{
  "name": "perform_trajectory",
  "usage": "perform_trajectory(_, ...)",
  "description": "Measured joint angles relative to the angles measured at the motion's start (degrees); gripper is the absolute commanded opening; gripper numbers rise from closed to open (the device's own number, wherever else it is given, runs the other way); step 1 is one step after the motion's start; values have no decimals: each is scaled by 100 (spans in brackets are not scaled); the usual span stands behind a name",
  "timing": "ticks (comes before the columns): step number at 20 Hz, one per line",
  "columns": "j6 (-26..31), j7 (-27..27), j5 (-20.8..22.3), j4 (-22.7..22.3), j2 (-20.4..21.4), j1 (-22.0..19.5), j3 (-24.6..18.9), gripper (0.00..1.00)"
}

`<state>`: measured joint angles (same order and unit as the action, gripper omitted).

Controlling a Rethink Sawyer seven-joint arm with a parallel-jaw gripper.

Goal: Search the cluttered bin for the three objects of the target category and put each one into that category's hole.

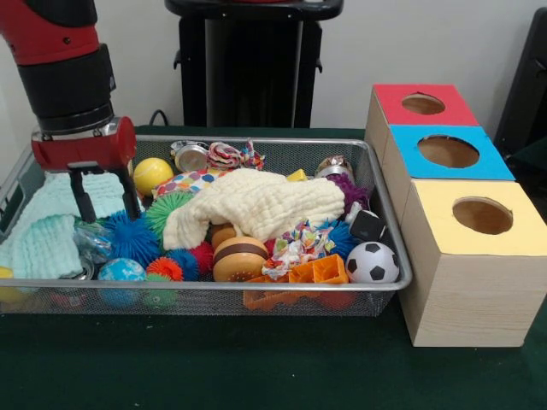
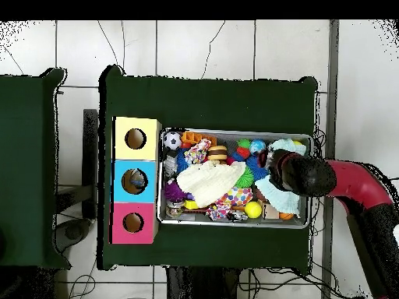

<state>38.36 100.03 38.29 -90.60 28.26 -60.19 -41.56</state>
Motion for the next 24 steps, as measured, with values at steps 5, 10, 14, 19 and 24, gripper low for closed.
perform_trajectory(5, -133, 0, 167, 1, -173, 0, 1, 100)
perform_trajectory(10, -320, 0, 331, 2, -359, -1, 1, 100)
perform_trajectory(14, -397, 0, 399, 3, -480, -1, 1, 100)
perform_trajectory(19, -414, 0, 422, 4, -612, -2, 1, 100)
perform_trajectory(24, -414, 0, 436, 5, -641, -2, 1, 100)
